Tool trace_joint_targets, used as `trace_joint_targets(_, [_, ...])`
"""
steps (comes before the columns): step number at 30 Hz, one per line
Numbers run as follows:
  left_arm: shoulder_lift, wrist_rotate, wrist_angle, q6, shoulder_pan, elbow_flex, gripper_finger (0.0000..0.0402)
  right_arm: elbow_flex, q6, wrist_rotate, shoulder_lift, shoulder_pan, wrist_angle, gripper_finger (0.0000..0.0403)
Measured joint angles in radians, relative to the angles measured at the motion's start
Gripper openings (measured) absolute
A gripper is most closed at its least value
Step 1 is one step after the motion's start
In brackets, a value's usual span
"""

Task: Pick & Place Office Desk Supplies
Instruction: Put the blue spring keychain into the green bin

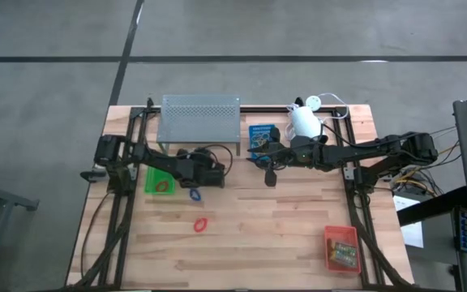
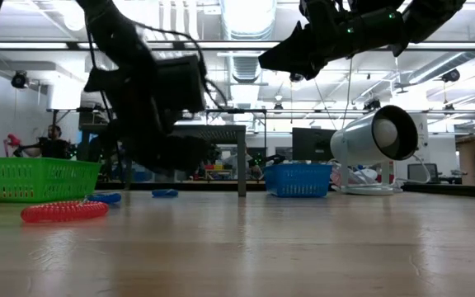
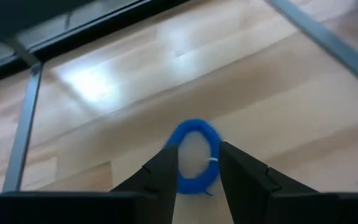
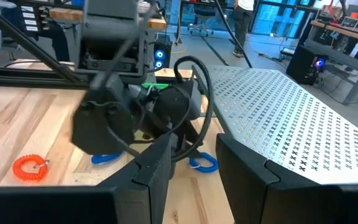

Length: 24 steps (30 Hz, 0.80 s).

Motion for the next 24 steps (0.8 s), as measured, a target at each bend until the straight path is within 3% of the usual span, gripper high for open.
trace_joint_targets(8, [0.000, -0.012, 0.130, -0.015, 0.031, -0.095, 0.0118, 0.000, 0.000, 0.000, 0.000, 0.000, 0.000, 0.0127])
trace_joint_targets(11, [0.000, -0.001, 0.207, 0.077, 0.046, -0.111, 0.0118, 0.000, 0.000, 0.000, 0.000, 0.000, 0.000, 0.0127])
trace_joint_targets(16, [-0.002, 0.085, 0.282, 0.232, 0.089, -0.114, 0.0118, 0.000, 0.000, 0.000, 0.000, 0.000, 0.000, 0.0127])
trace_joint_targets(24, [-0.005, 0.177, 0.294, 0.238, 0.126, -0.111, 0.0118, 0.000, 0.000, 0.000, 0.000, 0.000, 0.000, 0.0127])
